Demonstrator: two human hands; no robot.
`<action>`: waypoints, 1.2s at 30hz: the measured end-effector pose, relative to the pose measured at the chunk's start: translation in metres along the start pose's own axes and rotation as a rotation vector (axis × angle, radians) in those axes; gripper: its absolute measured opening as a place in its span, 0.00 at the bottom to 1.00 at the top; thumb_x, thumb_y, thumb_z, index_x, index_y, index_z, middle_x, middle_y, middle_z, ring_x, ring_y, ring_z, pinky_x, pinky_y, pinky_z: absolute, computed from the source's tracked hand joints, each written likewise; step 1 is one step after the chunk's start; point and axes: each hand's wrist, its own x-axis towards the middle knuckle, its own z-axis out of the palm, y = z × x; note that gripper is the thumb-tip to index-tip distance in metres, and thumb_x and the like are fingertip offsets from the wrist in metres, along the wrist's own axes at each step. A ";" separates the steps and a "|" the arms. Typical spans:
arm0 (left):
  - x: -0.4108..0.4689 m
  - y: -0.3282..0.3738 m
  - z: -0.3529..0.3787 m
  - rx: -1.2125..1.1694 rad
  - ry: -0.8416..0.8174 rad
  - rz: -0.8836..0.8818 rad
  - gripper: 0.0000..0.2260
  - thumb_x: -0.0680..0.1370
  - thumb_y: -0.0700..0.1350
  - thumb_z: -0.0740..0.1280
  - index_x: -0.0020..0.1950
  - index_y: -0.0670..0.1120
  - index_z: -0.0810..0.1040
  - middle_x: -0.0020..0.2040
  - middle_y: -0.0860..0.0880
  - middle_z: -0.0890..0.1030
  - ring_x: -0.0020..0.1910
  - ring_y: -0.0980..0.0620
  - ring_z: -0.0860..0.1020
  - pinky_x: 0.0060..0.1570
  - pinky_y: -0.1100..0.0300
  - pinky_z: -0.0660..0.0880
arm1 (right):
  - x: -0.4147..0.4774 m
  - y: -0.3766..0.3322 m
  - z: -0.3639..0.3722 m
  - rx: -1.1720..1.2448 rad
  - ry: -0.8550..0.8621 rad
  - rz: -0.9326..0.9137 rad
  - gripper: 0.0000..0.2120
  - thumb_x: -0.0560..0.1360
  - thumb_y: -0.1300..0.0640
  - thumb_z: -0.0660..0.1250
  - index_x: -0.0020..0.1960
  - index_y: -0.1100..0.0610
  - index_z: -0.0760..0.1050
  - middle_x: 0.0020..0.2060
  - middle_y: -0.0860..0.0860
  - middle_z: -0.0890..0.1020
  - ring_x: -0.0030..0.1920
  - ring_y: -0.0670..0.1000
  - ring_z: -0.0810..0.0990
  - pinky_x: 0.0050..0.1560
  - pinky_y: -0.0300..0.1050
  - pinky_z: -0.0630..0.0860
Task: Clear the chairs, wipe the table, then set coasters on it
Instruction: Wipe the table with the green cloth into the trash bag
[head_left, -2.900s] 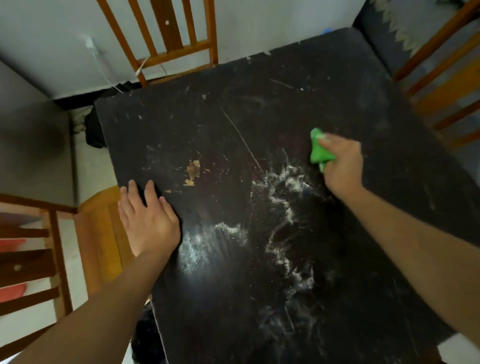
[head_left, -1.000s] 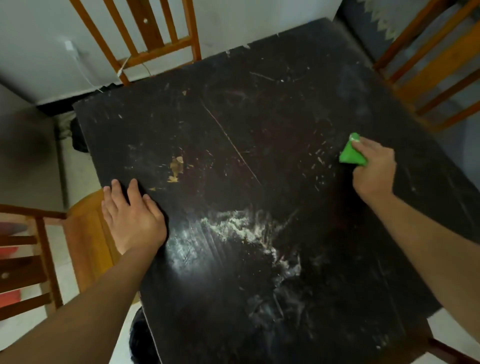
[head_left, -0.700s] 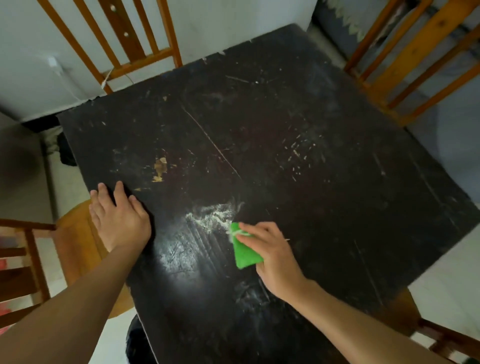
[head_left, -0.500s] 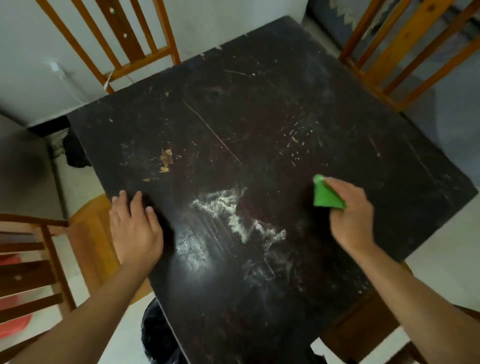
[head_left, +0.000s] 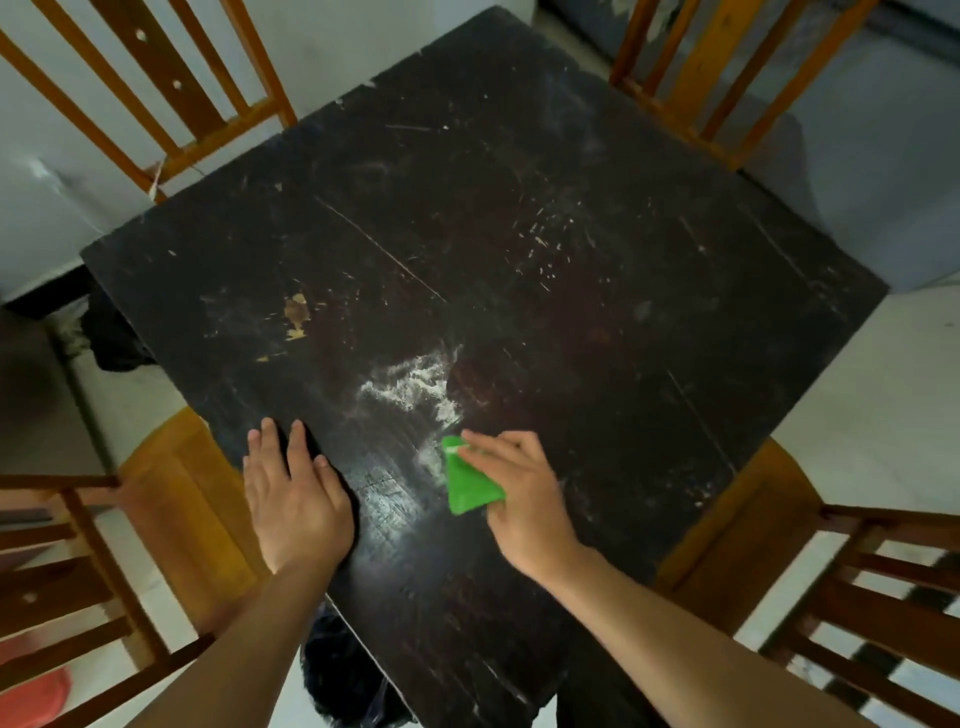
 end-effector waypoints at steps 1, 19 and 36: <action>0.000 0.001 0.000 -0.005 -0.003 -0.001 0.24 0.80 0.46 0.51 0.73 0.37 0.67 0.76 0.36 0.62 0.77 0.38 0.56 0.76 0.44 0.51 | 0.002 0.007 -0.019 0.012 0.083 0.024 0.30 0.62 0.73 0.63 0.62 0.58 0.79 0.62 0.50 0.79 0.57 0.52 0.72 0.61 0.44 0.71; 0.000 0.001 0.001 -0.028 0.025 -0.010 0.24 0.79 0.46 0.52 0.73 0.37 0.66 0.76 0.36 0.61 0.77 0.38 0.55 0.76 0.44 0.50 | -0.054 -0.028 0.048 0.034 0.197 0.190 0.31 0.61 0.74 0.68 0.61 0.53 0.80 0.63 0.43 0.77 0.56 0.49 0.71 0.57 0.48 0.75; 0.000 -0.003 0.002 -0.017 0.022 0.027 0.22 0.81 0.44 0.54 0.74 0.39 0.65 0.77 0.37 0.60 0.77 0.38 0.54 0.76 0.46 0.49 | -0.044 0.083 -0.086 -0.680 0.266 0.398 0.20 0.81 0.52 0.58 0.70 0.59 0.72 0.69 0.57 0.73 0.65 0.61 0.71 0.59 0.56 0.72</action>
